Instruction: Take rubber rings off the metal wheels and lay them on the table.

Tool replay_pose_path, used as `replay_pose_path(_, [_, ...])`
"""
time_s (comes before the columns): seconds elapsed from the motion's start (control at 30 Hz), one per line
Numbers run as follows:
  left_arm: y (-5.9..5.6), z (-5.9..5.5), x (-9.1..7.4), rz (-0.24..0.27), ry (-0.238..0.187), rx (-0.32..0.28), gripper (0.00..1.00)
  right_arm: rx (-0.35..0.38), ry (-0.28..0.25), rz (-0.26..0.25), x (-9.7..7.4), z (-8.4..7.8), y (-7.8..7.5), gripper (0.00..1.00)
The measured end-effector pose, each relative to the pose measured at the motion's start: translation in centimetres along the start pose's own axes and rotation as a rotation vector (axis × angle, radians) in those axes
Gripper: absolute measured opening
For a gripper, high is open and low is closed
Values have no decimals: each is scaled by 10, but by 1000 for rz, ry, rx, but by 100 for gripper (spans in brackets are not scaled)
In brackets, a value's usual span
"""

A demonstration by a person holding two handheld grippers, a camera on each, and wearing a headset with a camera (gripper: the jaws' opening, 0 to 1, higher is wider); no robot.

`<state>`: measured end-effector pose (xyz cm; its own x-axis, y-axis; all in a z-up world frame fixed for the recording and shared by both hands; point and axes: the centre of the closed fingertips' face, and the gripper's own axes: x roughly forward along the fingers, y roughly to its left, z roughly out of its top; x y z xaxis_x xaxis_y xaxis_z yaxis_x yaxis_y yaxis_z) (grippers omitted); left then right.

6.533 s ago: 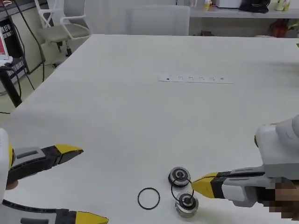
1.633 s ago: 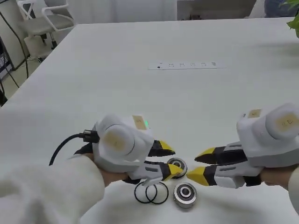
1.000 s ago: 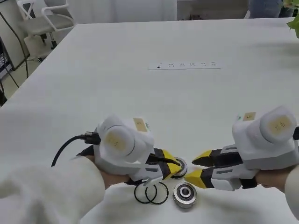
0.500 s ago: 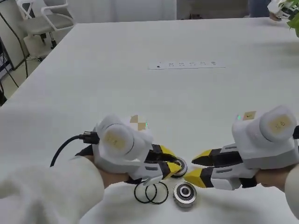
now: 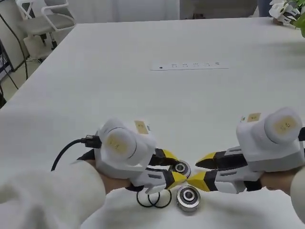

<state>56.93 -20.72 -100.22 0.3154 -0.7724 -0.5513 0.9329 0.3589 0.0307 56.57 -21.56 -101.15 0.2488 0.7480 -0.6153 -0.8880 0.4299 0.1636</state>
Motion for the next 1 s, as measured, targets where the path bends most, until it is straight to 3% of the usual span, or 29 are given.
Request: replay_pose_path(1.0, [5,1,-1,7,-19,-87,16,-12,-3,2,0,1,0,22])
